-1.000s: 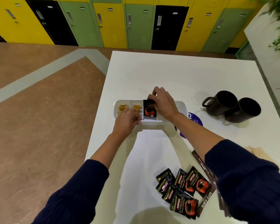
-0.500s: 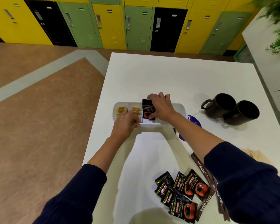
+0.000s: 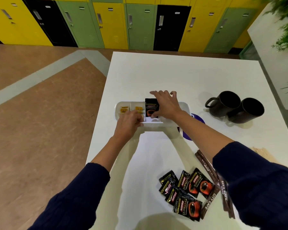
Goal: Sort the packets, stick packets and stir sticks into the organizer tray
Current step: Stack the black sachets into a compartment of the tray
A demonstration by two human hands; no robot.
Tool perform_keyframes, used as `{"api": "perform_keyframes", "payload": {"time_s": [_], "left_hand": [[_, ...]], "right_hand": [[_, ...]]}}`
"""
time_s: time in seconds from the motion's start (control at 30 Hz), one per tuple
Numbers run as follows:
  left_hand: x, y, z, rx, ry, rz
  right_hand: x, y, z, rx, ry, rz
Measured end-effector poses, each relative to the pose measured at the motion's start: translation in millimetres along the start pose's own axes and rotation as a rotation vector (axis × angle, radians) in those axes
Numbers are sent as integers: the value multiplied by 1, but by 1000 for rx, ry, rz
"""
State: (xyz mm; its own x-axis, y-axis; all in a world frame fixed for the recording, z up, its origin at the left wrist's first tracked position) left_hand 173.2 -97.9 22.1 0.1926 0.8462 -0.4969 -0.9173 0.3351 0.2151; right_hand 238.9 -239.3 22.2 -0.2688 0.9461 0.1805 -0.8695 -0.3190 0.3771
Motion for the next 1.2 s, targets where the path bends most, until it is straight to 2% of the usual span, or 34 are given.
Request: {"api": "perform_keyframes", "payload": {"time_s": [0.07, 0.23, 0.33, 0.4, 0.47, 0.6, 0.7, 0.8, 0.87, 0.97, 1.2], "left_hand": [[-4, 3, -2, -12, -46, -25], [-21, 24, -11, -146, -121, -93], [-39, 40, -23, -159, -95, -166], [-50, 51, -38, -77, -25, -216], [-51, 59, -60, 99, 52, -165], [-46, 80, -106, 548, 130, 2], [-49, 97, -123, 696, 133, 38], [-50, 108, -134, 760, 309, 108], [-51, 113, -141, 779, 386, 138], [-55, 115, -146, 713, 376, 121], [-50, 107, -139, 582, 584, 129]], "right_hand": [[-2, 15, 6, -68, -56, 24], [-16, 70, 20, -448, -244, 25], [-26, 101, 10, -518, -277, -34], [-31, 124, -1, -508, -288, -44], [-34, 141, -16, -425, -356, -12], [-34, 168, -59, -69, -530, 49], [-30, 188, -88, 203, -475, 61], [-31, 204, -111, 395, -443, 40], [-33, 208, -122, 457, -410, 11], [-35, 211, -130, 441, -378, 0], [-42, 206, -126, 360, -468, -25]]}}
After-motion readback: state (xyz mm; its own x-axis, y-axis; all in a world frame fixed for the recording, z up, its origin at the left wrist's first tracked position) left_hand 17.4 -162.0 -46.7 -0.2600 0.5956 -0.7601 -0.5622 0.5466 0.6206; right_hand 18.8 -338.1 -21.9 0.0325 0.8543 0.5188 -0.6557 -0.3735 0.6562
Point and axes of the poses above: each hand's wrist, its own y-axis away from the middle knuckle, its own z-axis out of the back of the hand, x = y × z, the point moved 6 cm from there along -y, towards the middle knuckle, and after that the axes turned 13 degrees about x, right-handed, at the moved point
